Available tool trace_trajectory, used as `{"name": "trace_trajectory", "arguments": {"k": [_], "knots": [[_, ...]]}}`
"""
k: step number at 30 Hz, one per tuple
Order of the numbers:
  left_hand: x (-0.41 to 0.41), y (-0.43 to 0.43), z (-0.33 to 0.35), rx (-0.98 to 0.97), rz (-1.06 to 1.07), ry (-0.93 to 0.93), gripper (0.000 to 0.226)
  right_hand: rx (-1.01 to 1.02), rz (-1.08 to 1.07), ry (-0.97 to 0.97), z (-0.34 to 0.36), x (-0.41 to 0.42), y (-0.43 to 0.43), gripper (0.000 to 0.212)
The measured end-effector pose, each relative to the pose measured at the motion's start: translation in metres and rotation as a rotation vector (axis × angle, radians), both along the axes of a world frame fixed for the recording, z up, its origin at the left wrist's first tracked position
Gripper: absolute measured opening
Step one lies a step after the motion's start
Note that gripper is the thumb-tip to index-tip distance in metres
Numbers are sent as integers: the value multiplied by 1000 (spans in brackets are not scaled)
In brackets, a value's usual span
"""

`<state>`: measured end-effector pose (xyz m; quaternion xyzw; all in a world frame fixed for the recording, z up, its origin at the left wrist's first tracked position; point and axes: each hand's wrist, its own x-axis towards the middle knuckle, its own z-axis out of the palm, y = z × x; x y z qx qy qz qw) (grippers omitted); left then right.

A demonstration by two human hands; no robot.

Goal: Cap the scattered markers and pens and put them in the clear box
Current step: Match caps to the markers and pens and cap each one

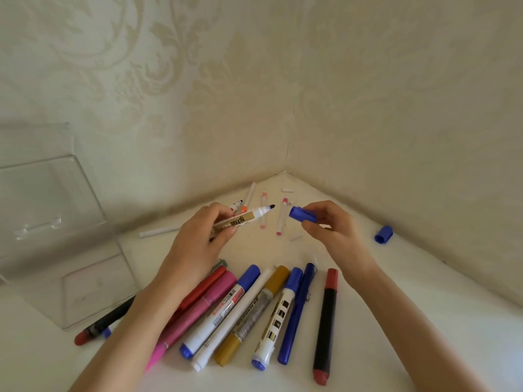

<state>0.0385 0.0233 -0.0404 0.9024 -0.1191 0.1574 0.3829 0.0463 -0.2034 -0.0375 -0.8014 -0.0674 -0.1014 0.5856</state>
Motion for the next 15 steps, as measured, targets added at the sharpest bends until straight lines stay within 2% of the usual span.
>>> {"name": "trace_trajectory", "arguments": {"k": [2, 5, 11, 15], "knots": [[-9, -3, 7, -97, -85, -18, 16, 181, 108, 27, 1, -2, -4, 22], [-15, -7, 10, -143, -123, -54, 17, 286, 205, 19, 4, -5, -6, 20], [-15, -5, 10, -138, -136, -55, 18, 259, 206, -17, 6, -7, -4, 22], [-15, -7, 7, -26, -171, -53, 17, 163, 258, -51, 9, -10, -4, 29]]}}
